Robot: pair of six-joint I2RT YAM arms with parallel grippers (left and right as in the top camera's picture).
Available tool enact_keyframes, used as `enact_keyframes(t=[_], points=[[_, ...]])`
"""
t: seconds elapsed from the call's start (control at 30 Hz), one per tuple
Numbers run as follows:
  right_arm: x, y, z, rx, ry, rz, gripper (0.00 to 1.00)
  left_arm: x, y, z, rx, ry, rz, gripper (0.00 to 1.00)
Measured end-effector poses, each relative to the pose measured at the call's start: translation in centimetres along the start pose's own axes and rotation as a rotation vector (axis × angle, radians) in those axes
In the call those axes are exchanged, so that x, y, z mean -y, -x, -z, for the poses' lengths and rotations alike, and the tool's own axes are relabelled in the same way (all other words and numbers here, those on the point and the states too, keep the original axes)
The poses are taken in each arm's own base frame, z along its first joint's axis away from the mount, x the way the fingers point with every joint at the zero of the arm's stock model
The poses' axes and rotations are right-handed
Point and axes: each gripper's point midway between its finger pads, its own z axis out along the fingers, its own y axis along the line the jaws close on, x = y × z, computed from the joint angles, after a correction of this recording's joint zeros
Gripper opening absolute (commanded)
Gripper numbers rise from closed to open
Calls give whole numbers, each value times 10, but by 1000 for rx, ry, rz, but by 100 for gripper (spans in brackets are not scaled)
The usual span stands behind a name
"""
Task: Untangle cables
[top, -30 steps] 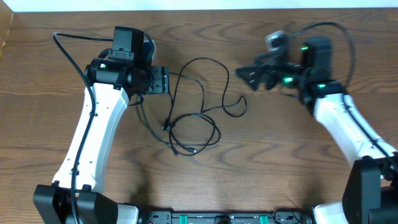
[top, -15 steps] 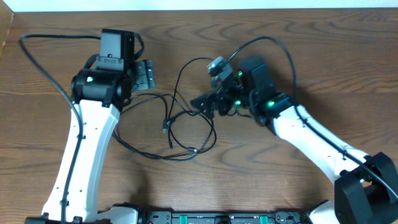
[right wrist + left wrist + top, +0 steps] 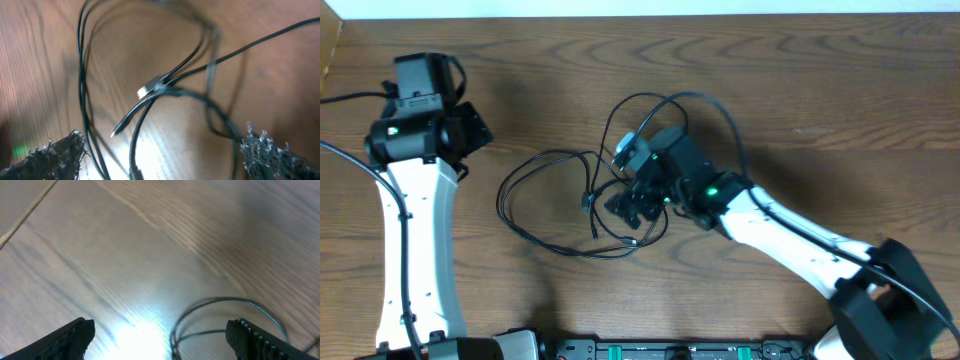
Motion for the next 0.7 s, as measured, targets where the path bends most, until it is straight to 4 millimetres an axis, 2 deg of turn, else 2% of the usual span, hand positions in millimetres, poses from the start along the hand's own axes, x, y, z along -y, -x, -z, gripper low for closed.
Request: enact_keyframes(t=[0.13,0.33,0.53,0.6,0.7], points=[[-17,-23,-24,-74,34,94,99,-3,-1,-6,-15,15,12,89],[-46,-44,-43,-133,87,212,95,-3,-4,-8,-29,21,9,89],[-77,-77,-48,-242,143,329,71,-4,-4,-8,-31,21,8,90],[-77,-86,-47,-277,131,352,65,-4,-4,-8,-32,22,8,90],[-71,-96,-45,-323,98,382,63,-4,-4,-8,-32,22,9,90]])
